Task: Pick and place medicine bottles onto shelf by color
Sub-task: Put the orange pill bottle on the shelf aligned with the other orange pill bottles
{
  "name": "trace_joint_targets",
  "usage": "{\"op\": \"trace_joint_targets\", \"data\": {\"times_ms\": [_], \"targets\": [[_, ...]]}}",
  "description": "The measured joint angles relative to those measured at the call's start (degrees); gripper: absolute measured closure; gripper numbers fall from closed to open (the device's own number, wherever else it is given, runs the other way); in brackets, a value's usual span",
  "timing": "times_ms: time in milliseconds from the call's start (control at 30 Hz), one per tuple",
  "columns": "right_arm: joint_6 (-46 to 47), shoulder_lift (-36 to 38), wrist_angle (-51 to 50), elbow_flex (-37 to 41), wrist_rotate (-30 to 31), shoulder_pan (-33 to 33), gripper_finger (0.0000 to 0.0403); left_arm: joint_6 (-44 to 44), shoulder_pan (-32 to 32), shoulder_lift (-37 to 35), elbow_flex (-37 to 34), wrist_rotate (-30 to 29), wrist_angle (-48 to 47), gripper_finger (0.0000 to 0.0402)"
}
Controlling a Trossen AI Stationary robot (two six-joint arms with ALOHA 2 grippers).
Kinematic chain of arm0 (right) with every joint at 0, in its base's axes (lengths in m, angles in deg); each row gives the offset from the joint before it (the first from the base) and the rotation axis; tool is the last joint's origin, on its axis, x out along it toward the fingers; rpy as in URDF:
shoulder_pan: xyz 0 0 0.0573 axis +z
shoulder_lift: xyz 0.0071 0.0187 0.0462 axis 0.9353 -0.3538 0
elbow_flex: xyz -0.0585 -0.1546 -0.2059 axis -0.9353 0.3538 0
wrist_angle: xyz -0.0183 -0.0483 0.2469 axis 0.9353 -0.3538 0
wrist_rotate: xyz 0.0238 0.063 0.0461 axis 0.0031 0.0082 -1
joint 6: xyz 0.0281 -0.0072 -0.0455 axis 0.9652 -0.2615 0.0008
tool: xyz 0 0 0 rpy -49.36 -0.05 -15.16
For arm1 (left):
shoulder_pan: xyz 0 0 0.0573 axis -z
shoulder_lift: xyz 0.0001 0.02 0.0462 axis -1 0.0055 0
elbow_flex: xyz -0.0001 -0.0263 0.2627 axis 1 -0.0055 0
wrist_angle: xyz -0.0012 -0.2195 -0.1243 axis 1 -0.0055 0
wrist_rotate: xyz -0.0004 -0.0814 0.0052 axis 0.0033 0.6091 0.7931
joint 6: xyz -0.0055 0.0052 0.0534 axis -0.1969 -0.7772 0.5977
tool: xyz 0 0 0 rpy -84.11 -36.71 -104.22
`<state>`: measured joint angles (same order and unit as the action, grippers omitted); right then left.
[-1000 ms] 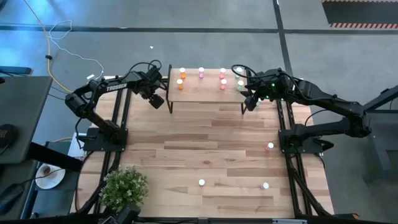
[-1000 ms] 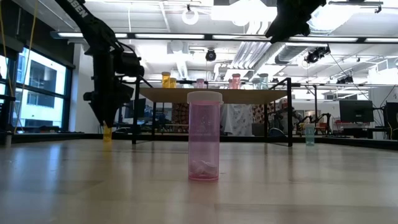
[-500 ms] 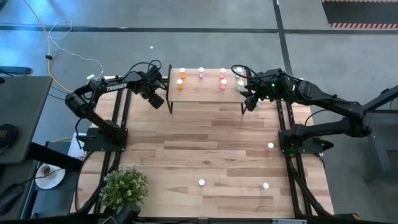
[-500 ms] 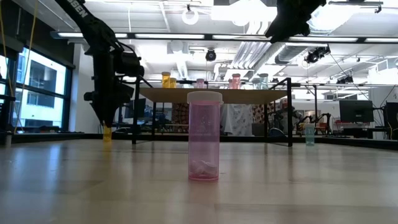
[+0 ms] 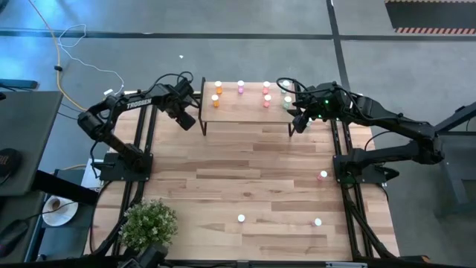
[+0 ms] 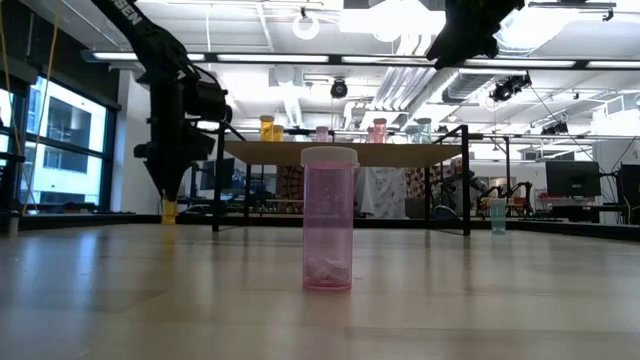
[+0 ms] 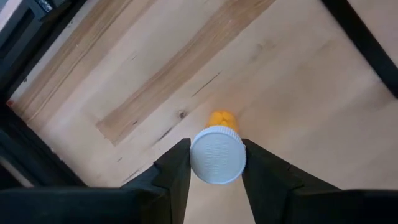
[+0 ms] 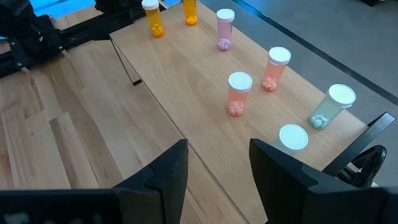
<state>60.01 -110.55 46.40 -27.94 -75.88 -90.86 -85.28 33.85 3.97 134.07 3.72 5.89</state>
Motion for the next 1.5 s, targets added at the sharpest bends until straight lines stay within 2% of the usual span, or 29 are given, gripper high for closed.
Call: {"op": "trace_joint_targets", "data": {"times_ms": [233, 767, 1167, 1500], "targets": [[-0.1, 0.0, -0.2, 0.0, 0.0, 0.0, 0.024, 0.0, 0.0, -3.0, 1.6, 2.2, -1.7, 0.0282], [-0.1, 0.0, -0.3, 0.0, 0.2, 0.0, 0.024, 0.0, 0.0, -12.3, 6.3, 2.2, -8.0, 0.0282], [0.0, 0.0, -0.2, 0.0, 0.2, 0.0, 0.024, 0.0, 0.5, -18.5, 14.9, 2.2, -13.9, 0.0282], [0.1, 0.0, -0.2, 0.0, 0.0, 0.0, 0.024, -1.0, 6.5, -19.9, 24.7, 2.3, -16.3, 0.0282]]}}
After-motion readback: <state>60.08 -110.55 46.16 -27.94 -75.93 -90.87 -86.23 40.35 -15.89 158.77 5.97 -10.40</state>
